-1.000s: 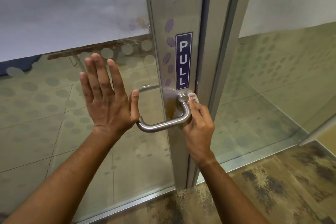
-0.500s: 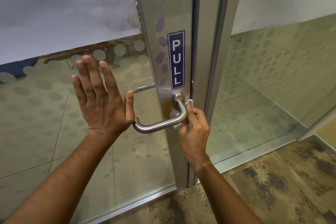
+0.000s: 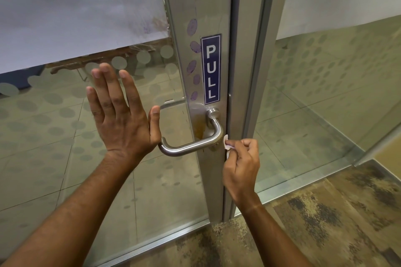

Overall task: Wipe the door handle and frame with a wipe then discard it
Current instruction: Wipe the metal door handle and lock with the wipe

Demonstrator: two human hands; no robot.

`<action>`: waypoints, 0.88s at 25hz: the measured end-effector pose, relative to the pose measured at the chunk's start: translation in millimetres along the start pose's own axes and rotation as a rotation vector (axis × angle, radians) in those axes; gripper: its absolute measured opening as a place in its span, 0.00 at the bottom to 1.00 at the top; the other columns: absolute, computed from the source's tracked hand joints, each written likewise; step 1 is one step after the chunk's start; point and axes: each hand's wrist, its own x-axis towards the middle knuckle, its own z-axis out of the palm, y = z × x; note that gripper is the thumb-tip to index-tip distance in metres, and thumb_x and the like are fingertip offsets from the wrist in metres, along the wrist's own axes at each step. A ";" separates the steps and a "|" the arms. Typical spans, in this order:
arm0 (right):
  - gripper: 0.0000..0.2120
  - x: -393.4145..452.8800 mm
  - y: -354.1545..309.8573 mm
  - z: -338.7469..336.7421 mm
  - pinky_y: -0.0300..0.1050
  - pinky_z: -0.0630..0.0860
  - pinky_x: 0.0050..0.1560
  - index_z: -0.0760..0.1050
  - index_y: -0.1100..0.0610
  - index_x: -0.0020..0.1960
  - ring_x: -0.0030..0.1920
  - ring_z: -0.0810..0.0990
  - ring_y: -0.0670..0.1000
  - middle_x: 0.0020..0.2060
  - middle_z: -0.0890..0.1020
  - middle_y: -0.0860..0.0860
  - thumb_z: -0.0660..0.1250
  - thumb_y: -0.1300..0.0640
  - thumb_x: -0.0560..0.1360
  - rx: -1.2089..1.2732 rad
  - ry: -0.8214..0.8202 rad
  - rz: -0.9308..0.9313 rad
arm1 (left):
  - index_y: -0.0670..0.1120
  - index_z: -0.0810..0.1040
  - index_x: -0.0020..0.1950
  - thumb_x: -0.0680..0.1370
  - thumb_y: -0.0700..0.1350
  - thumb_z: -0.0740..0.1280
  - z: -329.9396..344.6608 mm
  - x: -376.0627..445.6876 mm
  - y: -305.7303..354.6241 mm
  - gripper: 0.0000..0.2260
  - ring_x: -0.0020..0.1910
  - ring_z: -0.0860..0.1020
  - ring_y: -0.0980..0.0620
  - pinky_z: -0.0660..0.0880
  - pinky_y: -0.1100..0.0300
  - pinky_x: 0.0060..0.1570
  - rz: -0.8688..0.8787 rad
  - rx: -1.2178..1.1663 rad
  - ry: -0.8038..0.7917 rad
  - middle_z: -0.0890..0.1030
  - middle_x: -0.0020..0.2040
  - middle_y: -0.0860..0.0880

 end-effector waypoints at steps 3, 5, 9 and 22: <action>0.18 5.3 -0.4 1.7 0.24 0.67 0.40 0.82 0.59 0.46 0.44 0.70 0.39 0.45 0.69 0.49 0.53 0.56 0.75 -0.067 -0.047 -0.020 | 0.36 0.49 0.77 0.78 0.57 0.58 0.3 -0.7 -0.2 0.37 0.74 0.48 0.33 0.34 0.50 0.77 -0.001 -0.002 -0.003 0.50 0.74 0.32; 0.17 12.1 -4.2 4.8 0.26 0.65 0.40 0.81 0.58 0.46 0.44 0.70 0.44 0.45 0.70 0.49 0.54 0.54 0.75 -0.122 -0.097 -0.052 | 0.36 0.50 0.77 0.79 0.58 0.58 0.4 -0.9 -0.1 0.37 0.74 0.48 0.32 0.34 0.50 0.77 -0.002 -0.002 -0.005 0.50 0.74 0.32; 0.10 23.4 -9.2 9.1 0.27 0.73 0.47 0.78 0.57 0.57 0.47 0.75 0.43 0.50 0.75 0.50 0.68 0.60 0.76 -0.070 -0.039 -0.041 | 0.36 0.49 0.77 0.79 0.58 0.57 0.3 -0.2 -0.3 0.37 0.74 0.48 0.33 0.34 0.50 0.76 -0.004 0.006 -0.010 0.50 0.74 0.32; 0.24 -13.4 -15.5 32.3 0.35 0.60 0.73 0.70 0.63 0.71 0.75 0.65 0.52 0.73 0.70 0.57 0.66 0.67 0.76 0.005 -0.153 -0.031 | 0.36 0.49 0.77 0.79 0.59 0.58 1.1 0.1 0.4 0.37 0.73 0.49 0.32 0.33 0.51 0.76 -0.009 0.008 -0.012 0.49 0.73 0.33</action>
